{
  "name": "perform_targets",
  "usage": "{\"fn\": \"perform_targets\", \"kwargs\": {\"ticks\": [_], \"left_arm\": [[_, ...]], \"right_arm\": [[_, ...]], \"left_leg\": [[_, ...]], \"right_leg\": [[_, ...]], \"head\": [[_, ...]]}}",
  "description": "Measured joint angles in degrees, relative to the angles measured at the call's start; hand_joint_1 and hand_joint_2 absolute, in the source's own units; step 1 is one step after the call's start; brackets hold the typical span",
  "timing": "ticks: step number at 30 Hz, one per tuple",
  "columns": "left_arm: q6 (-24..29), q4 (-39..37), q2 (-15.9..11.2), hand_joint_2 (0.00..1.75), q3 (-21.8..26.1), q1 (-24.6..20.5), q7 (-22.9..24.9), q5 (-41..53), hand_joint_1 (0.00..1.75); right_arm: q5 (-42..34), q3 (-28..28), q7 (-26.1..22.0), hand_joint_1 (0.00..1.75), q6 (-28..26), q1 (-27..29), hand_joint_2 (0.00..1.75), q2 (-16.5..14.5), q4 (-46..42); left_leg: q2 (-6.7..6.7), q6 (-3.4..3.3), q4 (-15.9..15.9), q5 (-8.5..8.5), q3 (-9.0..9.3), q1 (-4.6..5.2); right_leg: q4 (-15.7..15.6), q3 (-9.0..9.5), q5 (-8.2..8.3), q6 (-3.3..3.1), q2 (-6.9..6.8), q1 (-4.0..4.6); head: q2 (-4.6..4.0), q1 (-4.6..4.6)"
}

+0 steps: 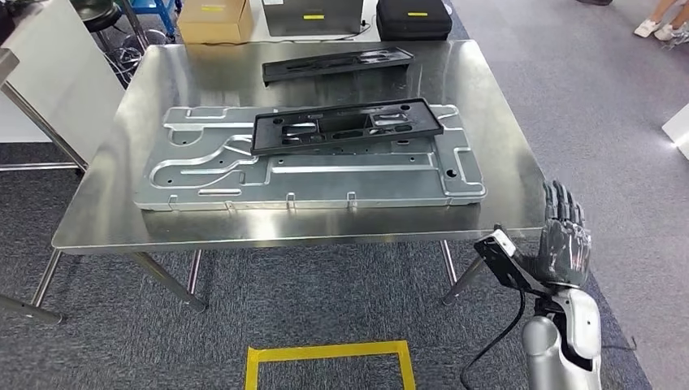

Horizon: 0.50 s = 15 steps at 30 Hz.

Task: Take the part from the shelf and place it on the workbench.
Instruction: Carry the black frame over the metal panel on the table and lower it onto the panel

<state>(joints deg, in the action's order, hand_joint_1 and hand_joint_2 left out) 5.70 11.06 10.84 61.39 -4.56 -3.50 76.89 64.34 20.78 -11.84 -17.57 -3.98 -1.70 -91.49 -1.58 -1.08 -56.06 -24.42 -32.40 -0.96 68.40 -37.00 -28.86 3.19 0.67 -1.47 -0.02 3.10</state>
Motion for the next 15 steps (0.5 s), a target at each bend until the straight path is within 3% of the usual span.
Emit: {"fn": "perform_targets", "kwargs": {"ticks": [2, 4, 6, 7, 9, 11, 12, 13, 14, 15], "left_arm": [[0.08, 0.01, -0.04, 0.0, 0.05, -0.21, 0.34, -0.07, 0.0], [0.17, 0.02, -0.06, 0.0, 0.07, -0.43, 0.68, -0.07, 0.0], [0.24, 0.01, -0.05, 0.0, 0.07, -0.47, 0.97, 0.0, 0.0], [0.3, 0.01, -0.05, 0.0, 0.07, -0.48, 1.11, 0.06, 0.0], [0.43, 0.02, -0.07, 0.0, 0.07, -0.52, 1.41, 0.27, 0.0], [0.56, 0.01, -0.07, 0.0, 0.07, -0.56, 1.76, 0.53, 0.0], [0.61, 0.01, -0.07, 0.0, 0.07, -0.55, 1.89, 0.7, 0.0], [0.64, 0.0, -0.07, 0.0, 0.06, -0.55, 2.0, 0.88, 0.0], [0.67, 0.01, -0.07, 0.0, 0.05, -0.58, 2.06, 1.07, 0.0], [0.72, 0.01, -0.07, 0.0, 0.05, -0.65, 2.1, 1.2, 0.0]], "right_arm": [[-2.96, 1.96, -1.07, 0.0, -0.21, 2.74, 0.0, -3.25, -0.66], [-6.3, 3.77, -2.51, 0.0, 0.21, 5.08, 0.0, -6.25, -0.2], [-9.15, 5.78, -4.15, 0.0, 1.34, 6.47, 0.0, -8.43, 1.76], [-10.42, 6.94, -5.1, 0.0, 2.01, 6.65, 0.0, -9.09, 3.55], [-13.25, 9.67, -7.31, 0.0, 3.53, 6.05, 0.0, -9.54, 9.69], [-16.42, 13.02, -9.17, 0.0, 4.87, 4.64, 0.0, -9.27, 19.02], [-17.83, 14.76, -9.6, 0.0, 5.37, 3.6, 0.0, -9.03, 24.6], [-18.83, 16.47, -9.59, 0.0, 5.61, 2.53, 0.0, -8.67, 30.44], [-19.57, 18.03, -9.02, 0.0, 5.95, 1.46, 0.0, -8.36, 36.31], [-20.04, 19.48, -7.96, 0.0, 6.43, 0.43, 0.0, -8.05, 42.09]], "left_leg": [[0.08, 0.71, -1.01, 0.12, -1.13, -0.1], [0.37, 1.54, -1.66, 0.46, -1.81, 0.0], [0.65, 2.26, -1.79, 0.84, -2.08, -0.07], [0.74, 2.55, -2.23, 0.22, -2.4, -0.15], [0.86, 2.85, -6.14, -3.71, -3.78, -0.3], [0.96, 2.97, -13.5, -8.91, -5.62, -0.3], [0.99, 2.94, -16.62, -10.24, -6.05, -0.29], [1.01, 2.82, -18.15, -10.26, -5.72, -0.27], [1.02, 2.55, -17.67, -9.16, -4.44, -0.19], [1.04, 2.07, -15.16, -7.53, -2.16, -0.03]], "right_leg": [[-7.53, 5.09, 0.97, 0.09, 0.18, -0.14], [-10.68, 6.82, 0.43, -0.59, 0.32, 0.14], [-10.62, 6.31, 0.8, -1.61, 0.08, 0.19], [-10.65, 6.0, 1.09, -2.17, -0.08, 0.16], [-10.77, 5.15, 1.95, -3.35, -0.53, 0.15], [-10.69, 4.05, 2.82, -3.98, -0.95, 0.52], [-10.64, 3.46, 3.3, -4.11, -1.09, 0.75], [-10.56, 2.83, 3.79, -4.19, -1.23, 0.99], [-10.48, 2.17, 4.29, -4.22, -1.3, 1.23], [-10.43, 1.51, 4.82, -4.23, -1.31, 1.47]], "head": [[0.0, 0.02], [0.0, 0.04], [0.0, 0.04], [0.0, 0.05], [0.0, 0.05], [0.0, 0.06], [0.0, 0.05], [0.0, 0.06], [0.0, 0.06], [0.0, 0.05]]}}
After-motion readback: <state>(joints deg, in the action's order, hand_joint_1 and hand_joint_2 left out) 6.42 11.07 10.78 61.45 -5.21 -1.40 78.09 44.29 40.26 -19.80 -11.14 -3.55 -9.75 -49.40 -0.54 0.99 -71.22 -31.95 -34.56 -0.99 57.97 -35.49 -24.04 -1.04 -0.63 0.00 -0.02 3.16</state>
